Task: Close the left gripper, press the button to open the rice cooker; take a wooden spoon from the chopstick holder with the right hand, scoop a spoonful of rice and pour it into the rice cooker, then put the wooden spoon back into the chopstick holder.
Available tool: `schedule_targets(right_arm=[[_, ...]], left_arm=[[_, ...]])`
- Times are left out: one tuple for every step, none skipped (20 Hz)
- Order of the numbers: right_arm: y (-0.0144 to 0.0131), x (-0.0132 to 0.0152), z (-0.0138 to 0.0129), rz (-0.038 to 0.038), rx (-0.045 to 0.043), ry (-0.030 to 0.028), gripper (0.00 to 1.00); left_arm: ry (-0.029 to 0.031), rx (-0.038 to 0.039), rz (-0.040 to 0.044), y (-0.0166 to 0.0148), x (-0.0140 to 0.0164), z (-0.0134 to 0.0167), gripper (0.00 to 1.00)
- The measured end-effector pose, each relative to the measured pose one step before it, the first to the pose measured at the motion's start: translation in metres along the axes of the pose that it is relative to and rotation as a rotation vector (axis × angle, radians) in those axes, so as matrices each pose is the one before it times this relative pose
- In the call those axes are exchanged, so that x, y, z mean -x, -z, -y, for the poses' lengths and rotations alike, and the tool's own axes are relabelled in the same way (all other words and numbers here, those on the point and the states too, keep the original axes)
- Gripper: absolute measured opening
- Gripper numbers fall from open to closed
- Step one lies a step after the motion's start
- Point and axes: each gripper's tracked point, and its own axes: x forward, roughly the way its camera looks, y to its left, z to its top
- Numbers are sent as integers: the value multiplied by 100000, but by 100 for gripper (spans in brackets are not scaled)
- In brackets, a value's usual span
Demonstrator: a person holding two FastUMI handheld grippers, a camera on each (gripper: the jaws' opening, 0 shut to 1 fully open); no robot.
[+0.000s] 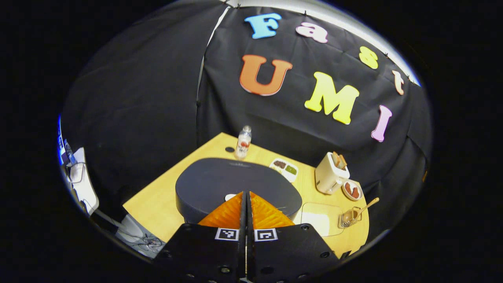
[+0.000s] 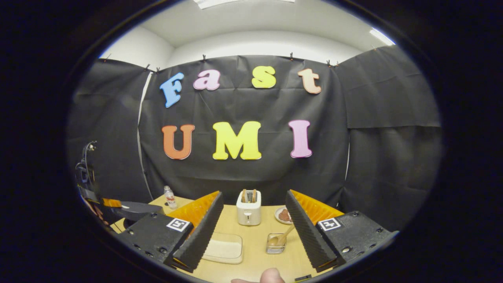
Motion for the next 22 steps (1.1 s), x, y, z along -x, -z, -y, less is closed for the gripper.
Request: schedule_targets(right_arm=[[-514,162,249,1245,-372,370,99],[-314,131,266,686,60,206,100],[-31,49,239,546,203,203,99],[6,63,163,540,401,304,99],[45,6,231,676,1060,698,99],[181,11,33,16,853,-49,99],[476,82,-115,-522,444,343,100],[248,154,-2,-222,-483,-80,99],[159,108,-243,-225,-858,-573,99],[146,98,-139,-290,-479,-475,99],[85,-44,30,-279,26,-239,99],[-19,88,183,-36,163,-38,100],[-169,68,266,427,-54,171,100],[-258,56,256,153,-123,167,99],[-171,-55,214,457,-156,-52,99],[-193,51,190,305,-102,-623,99],[56,59,329,298,-213,-340,99],[-33,3,466,196,-32,-153,100],[213,-127,590,-261,279,140,100],[174,-74,396,-646,575,-409,100],[405,-144,273,-734,328,-704,100],[381,-155,430,-621,-324,-563,100]], left_arm=[[2121,-1788,2451,-962,201,831,7],[1233,-2034,2433,-913,67,644,7],[1234,-1787,2975,-1117,-179,629,27],[-718,-2131,3660,-1221,52,307,48],[-1818,-2085,4302,-1350,-142,93,69],[-387,-1158,2948,-1164,-37,490,83],[285,-772,3696,-1402,383,606,97],[159,-871,3412,-1084,583,517,84],[-65,-1329,3122,-976,657,305,100],[589,-1607,2707,-847,627,412,84],[1207,-1589,2818,-913,918,432,84],[1399,-919,2957,-939,862,591,84],[1566,-344,2589,-851,706,751,84],[1070,18,2230,-821,758,615,84],[1234,418,1562,-357,660,833,94],[1543,657,499,-111,781,693,84],[1742,501,285,38,386,823,84],[1390,294,-39,203,456,745,84],[79,-452,-439,198,778,471,84],[-482,-858,-35,241,678,427,94],[-239,-601,724,-109,525,465,94],[416,-354,773,25,495,618,94]])
